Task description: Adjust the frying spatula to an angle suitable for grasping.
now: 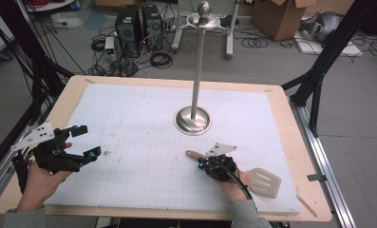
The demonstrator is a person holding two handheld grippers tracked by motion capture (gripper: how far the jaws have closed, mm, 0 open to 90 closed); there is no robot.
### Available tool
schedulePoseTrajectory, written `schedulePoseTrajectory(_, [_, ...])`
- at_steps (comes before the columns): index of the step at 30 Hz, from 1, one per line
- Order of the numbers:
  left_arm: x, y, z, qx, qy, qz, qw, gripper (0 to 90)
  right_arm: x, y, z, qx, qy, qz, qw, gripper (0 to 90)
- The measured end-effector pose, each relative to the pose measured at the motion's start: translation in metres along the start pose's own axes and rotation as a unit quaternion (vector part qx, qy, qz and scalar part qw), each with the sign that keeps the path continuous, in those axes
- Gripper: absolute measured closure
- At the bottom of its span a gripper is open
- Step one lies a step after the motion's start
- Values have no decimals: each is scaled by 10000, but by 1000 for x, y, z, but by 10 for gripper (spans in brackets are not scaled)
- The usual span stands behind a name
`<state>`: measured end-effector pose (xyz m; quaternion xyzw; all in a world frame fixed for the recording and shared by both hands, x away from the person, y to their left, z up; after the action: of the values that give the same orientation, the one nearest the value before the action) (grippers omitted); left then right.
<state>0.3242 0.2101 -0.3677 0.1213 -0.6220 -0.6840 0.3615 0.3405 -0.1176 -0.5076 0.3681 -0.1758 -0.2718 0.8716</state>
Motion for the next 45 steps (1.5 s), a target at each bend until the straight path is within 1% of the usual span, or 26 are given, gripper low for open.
schedulePoseTrajectory(4, [-2, -1, 3, 15, 37, 25, 10000, 27, -1, -2, -7, -157, -27, 51, 9999, 900])
schedulePoseTrajectory(7, [-3, -2, 5, 19, 71, 44, 10000, 27, 1, 0, -9, -139, -63, 67, 9999, 900])
schedulePoseTrajectory(8, [-3, -2, 6, 10, 75, 38, 10000, 26, 2, 0, -10, -112, -74, 106, 9999, 900])
schedulePoseTrajectory(13, [-4, -3, 10, 24, 121, 54, 9999, 26, 5, 2, -12, -103, -98, 71, 9999, 900])
schedulePoseTrajectory(16, [-4, -4, 13, 38, 155, 58, 9999, 26, 7, 3, -14, -87, -136, 116, 9998, 900])
schedulePoseTrajectory(22, [-5, -4, 16, 54, 200, 65, 9998, 26, 11, 5, -17, -41, -211, 98, 9997, 900])
schedulePoseTrajectory(32, [-6, -5, 22, 69, 253, 78, 9996, 26, 21, 9, -22, -14, -389, -29, 9992, 900])
schedulePoseTrajectory(41, [-7, -6, 30, 103, 342, 82, 9993, 27, 31, 10, -24, -17, -523, -232, 9984, 900])
schedulePoseTrajectory(45, [-8, -6, 33, 114, 371, 89, 9992, 27, 35, 10, -24, 5, -570, -258, 9980, 900])
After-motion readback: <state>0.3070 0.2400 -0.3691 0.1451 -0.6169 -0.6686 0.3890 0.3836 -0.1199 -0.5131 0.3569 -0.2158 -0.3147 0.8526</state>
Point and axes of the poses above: each handheld gripper's, and its own axes: z roughly backward along the jaws, y roughly out of its top, x roughly to its right, the point moved 10 cm from there along -z, roughly forward along the jaws, and after that the axes turned 9 degrees about z, right-handed, at the moved point
